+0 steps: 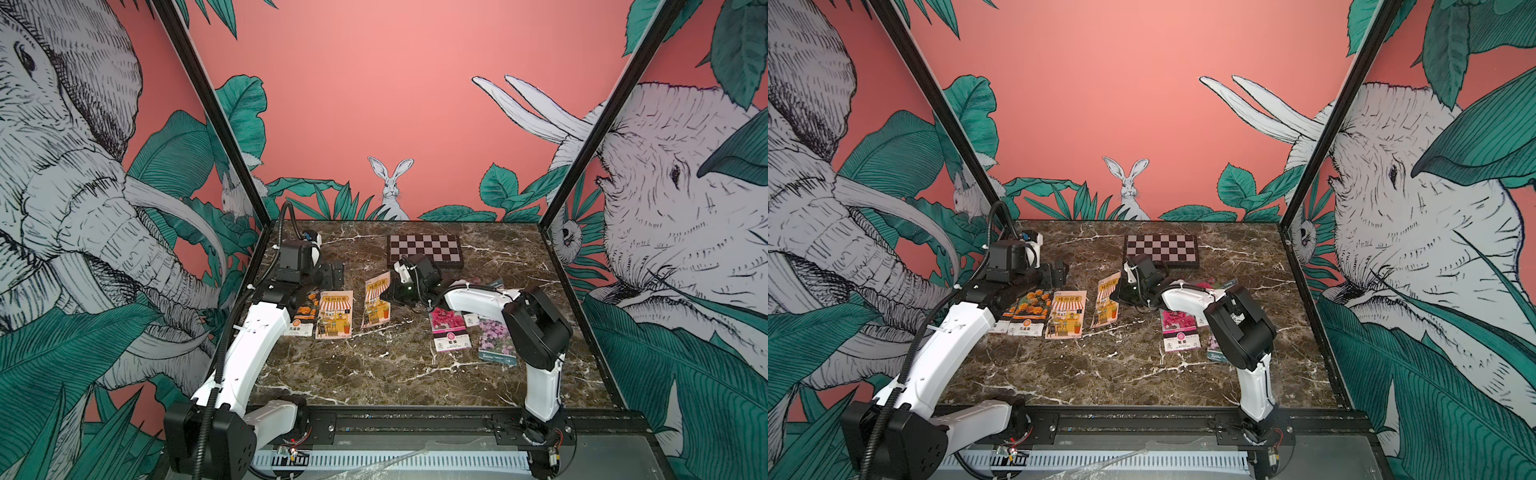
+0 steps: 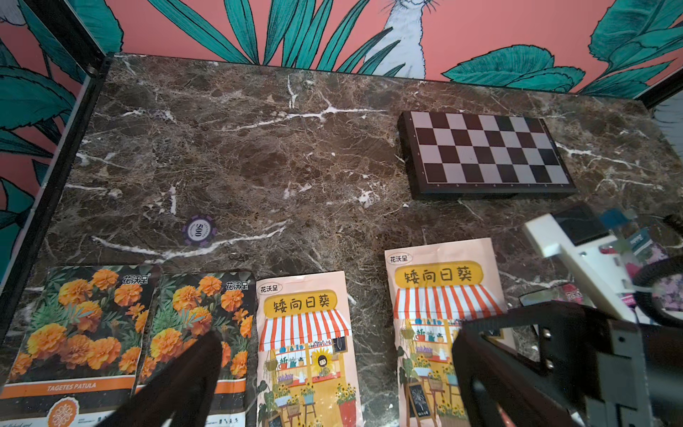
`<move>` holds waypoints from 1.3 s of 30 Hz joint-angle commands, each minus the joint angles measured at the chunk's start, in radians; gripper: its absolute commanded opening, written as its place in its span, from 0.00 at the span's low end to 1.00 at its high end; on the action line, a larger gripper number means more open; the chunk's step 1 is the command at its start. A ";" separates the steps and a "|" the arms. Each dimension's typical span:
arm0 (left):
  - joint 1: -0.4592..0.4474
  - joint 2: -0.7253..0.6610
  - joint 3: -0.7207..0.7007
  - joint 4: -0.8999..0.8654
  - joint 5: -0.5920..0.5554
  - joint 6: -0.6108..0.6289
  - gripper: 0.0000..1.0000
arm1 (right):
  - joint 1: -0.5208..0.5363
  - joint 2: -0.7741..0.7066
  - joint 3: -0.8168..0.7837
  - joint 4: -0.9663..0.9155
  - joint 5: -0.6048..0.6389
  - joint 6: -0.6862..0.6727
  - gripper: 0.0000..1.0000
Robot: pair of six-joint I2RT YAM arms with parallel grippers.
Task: Arrange the seed packets in a row
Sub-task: Place the seed packet at the center of the board.
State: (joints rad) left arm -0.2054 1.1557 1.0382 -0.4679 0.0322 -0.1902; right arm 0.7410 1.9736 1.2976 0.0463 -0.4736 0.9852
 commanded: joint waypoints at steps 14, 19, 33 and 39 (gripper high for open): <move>0.011 -0.018 -0.035 0.017 0.003 0.021 0.99 | 0.017 0.129 0.094 0.035 -0.053 0.066 0.00; 0.011 -0.011 -0.036 0.021 0.019 0.021 0.99 | 0.026 0.148 0.108 0.030 -0.064 0.059 0.00; 0.017 -0.021 -0.057 0.051 0.057 0.018 0.99 | 0.039 0.172 0.117 0.022 -0.042 0.065 0.03; 0.017 -0.026 -0.061 0.055 0.058 0.016 0.99 | 0.040 0.152 0.119 -0.015 -0.033 0.065 0.23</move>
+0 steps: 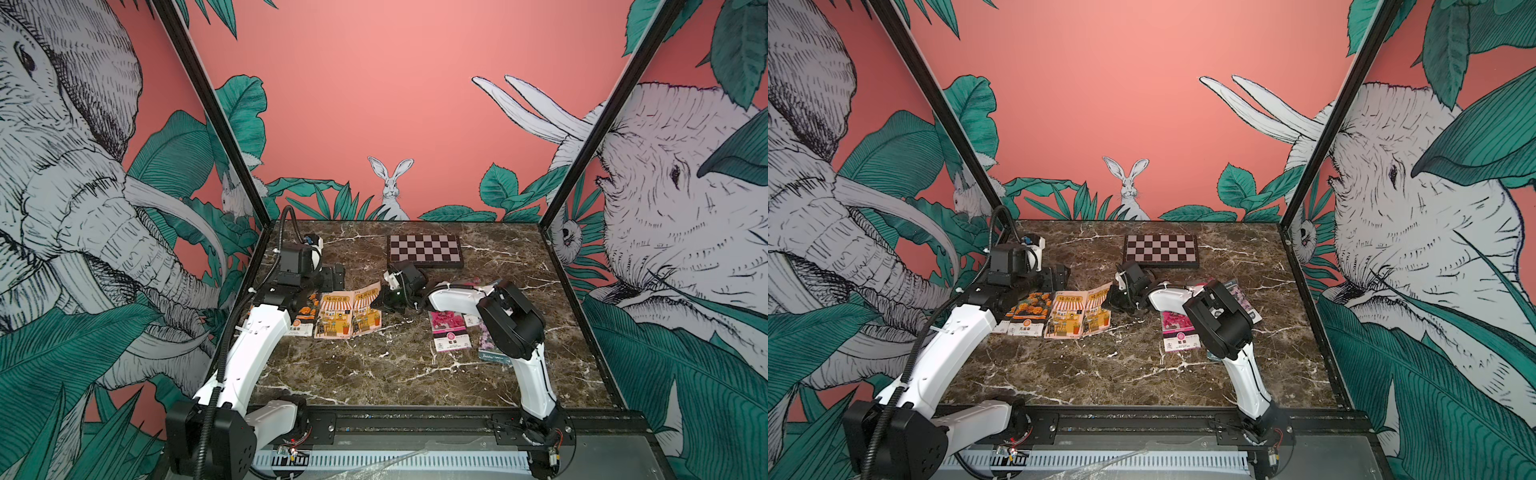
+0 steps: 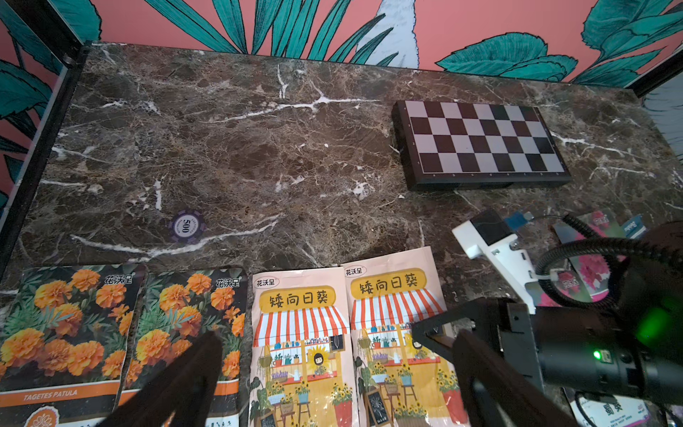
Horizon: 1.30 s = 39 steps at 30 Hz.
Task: Arrange the seed packets in a row
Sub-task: Place the seed packet at the center of the board, then pick up the seed packet from the center of the board.
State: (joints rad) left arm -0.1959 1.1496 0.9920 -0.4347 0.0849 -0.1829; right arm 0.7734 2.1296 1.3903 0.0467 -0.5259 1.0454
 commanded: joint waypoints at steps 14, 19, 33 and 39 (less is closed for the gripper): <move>0.016 -0.041 -0.015 0.014 -0.029 -0.006 0.99 | 0.004 -0.122 -0.008 -0.222 0.112 -0.093 0.49; 0.021 -0.045 -0.021 0.016 -0.040 -0.031 0.99 | -0.004 -0.213 -0.030 -0.319 0.206 -0.160 0.63; 0.091 0.013 -0.011 0.064 0.151 -0.150 0.99 | -0.109 -0.697 -0.342 -0.549 0.734 -0.252 0.85; 0.088 0.130 0.004 0.112 0.320 -0.205 0.97 | -0.155 -0.795 -0.451 -0.596 0.775 -0.249 0.84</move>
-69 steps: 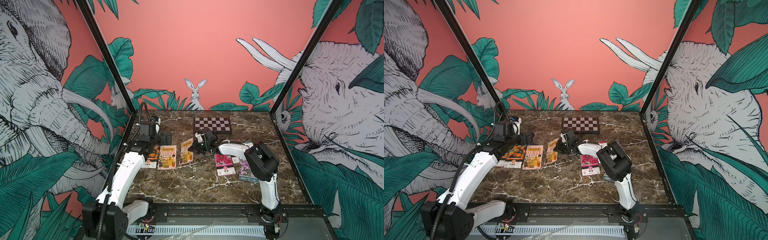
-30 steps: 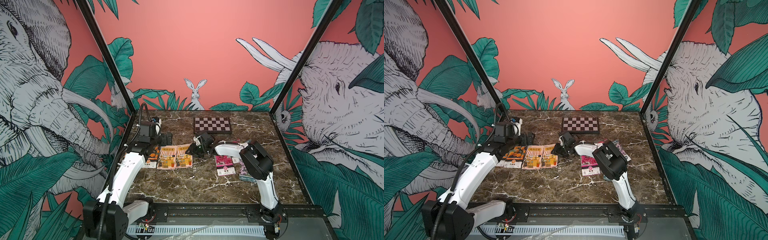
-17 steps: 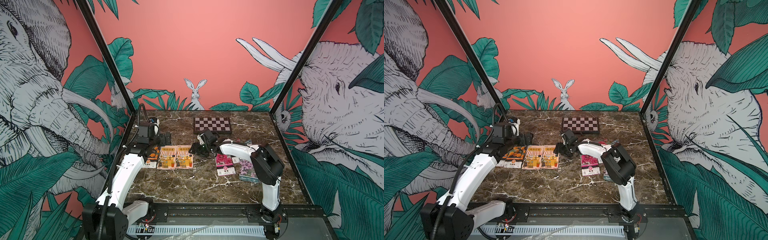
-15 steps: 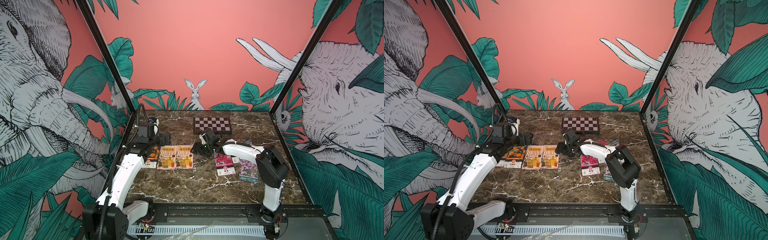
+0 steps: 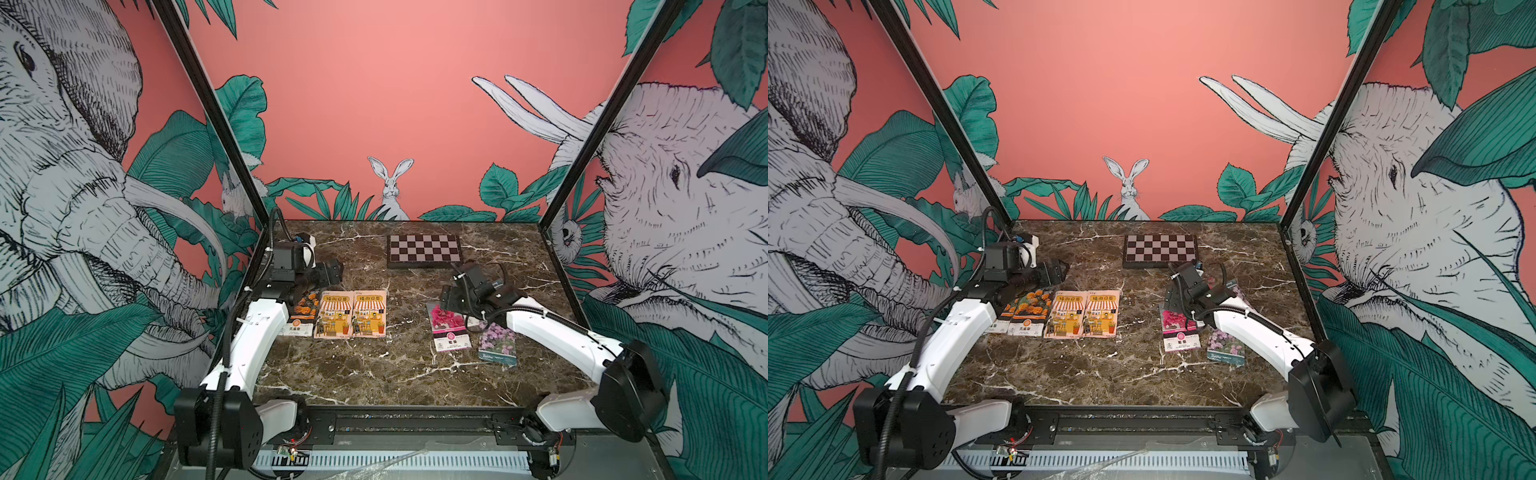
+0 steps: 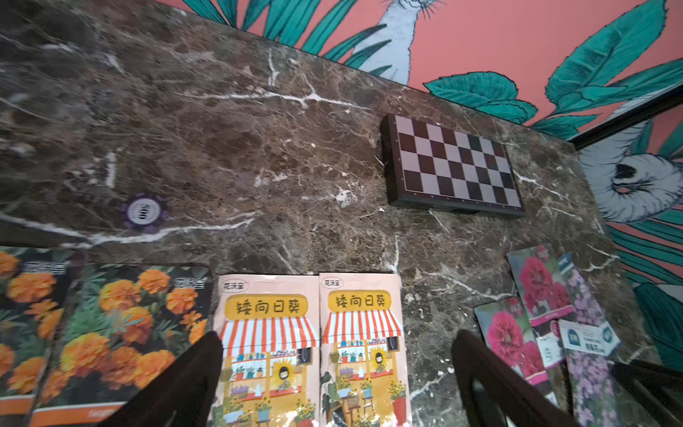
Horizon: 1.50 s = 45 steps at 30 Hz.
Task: Arrange the seed packets in a row
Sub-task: Pick up the seed packet from the center of the board.
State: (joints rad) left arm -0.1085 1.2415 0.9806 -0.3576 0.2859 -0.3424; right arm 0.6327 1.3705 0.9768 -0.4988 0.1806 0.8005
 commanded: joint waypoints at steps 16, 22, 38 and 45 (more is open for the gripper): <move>-0.375 0.303 -0.048 0.298 0.157 -0.384 0.93 | -0.122 0.002 -0.249 0.228 -0.321 0.148 0.77; -0.549 0.400 -0.072 0.428 0.130 -0.501 0.84 | -0.123 0.010 -0.279 0.236 -0.299 0.161 0.72; -0.654 0.641 0.069 0.473 0.144 -0.526 0.57 | -0.123 0.152 -0.299 0.341 -0.391 0.173 0.60; -0.654 0.714 0.111 0.514 0.203 -0.553 0.44 | -0.123 0.186 -0.312 0.403 -0.437 0.198 0.58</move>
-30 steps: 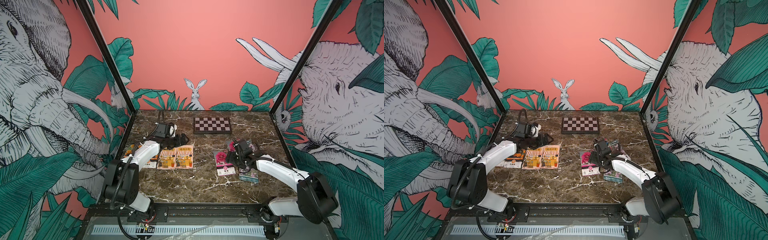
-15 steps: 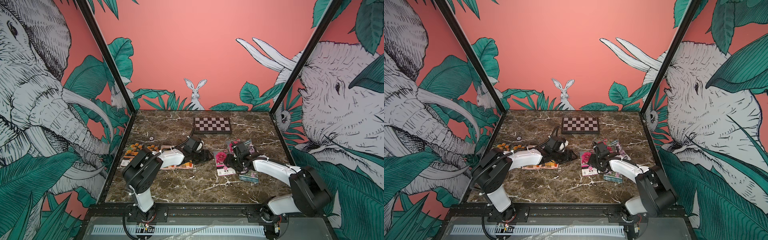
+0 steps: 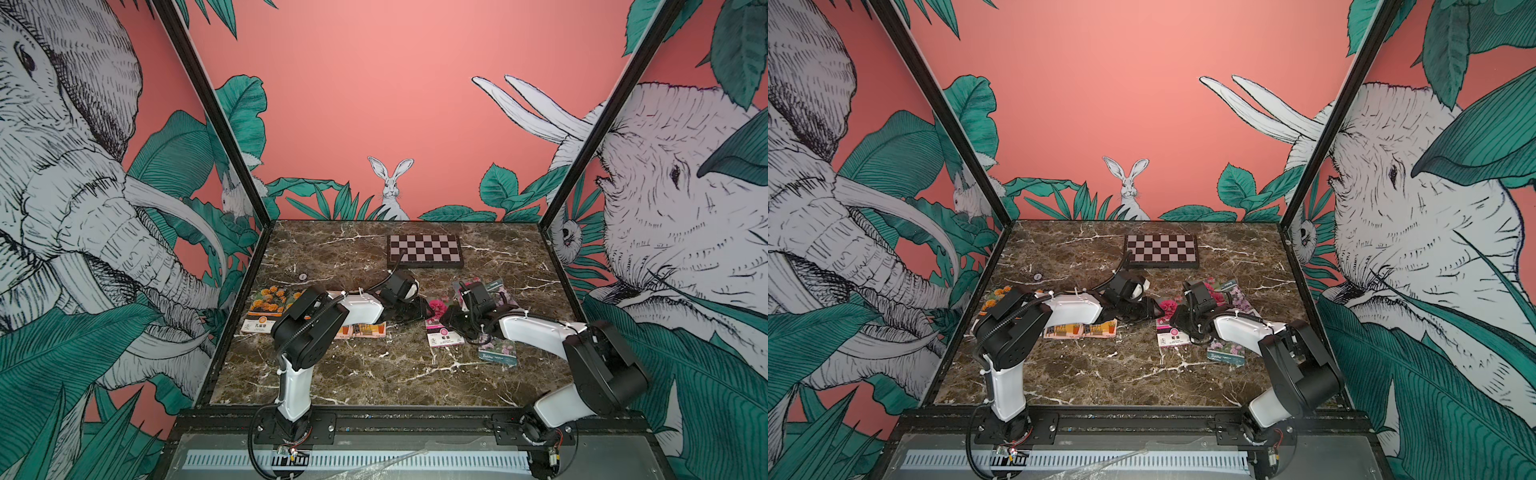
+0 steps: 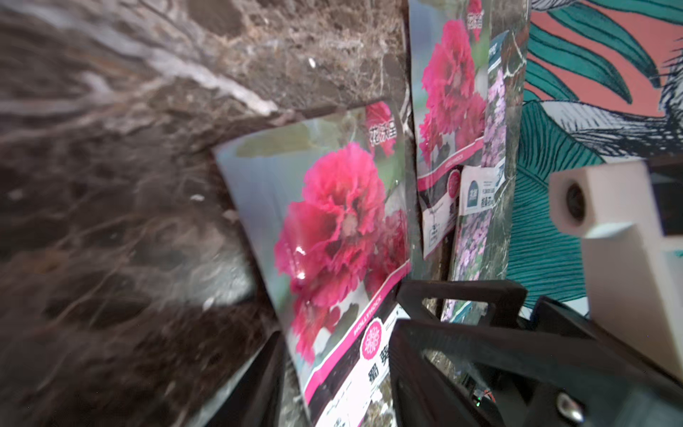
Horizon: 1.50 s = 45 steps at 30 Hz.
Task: Arrange the seed packets in a row
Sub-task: Pick up the seed packet from the center of the board, then place the seed packet at the center of the board.
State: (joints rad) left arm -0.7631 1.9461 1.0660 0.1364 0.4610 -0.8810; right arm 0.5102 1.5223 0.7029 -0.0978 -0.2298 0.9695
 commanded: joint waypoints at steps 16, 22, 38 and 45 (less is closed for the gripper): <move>0.029 -0.039 -0.040 0.154 0.044 0.007 0.04 | -0.025 -0.041 -0.044 0.111 -0.048 -0.012 0.58; 0.111 -0.116 -0.117 0.263 0.161 -0.053 0.02 | -0.082 -0.028 -0.065 0.249 -0.147 -0.014 0.67; 0.173 -0.227 -0.164 0.326 0.296 -0.117 0.01 | -0.139 0.220 -0.046 1.003 -0.442 0.341 0.72; 0.187 -0.251 -0.184 0.297 0.306 -0.098 0.01 | -0.148 0.229 -0.073 1.083 -0.466 0.372 0.78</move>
State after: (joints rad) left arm -0.5800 1.7466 0.8928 0.4324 0.7311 -0.9802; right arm 0.3641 1.7607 0.6403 0.8639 -0.6704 1.2850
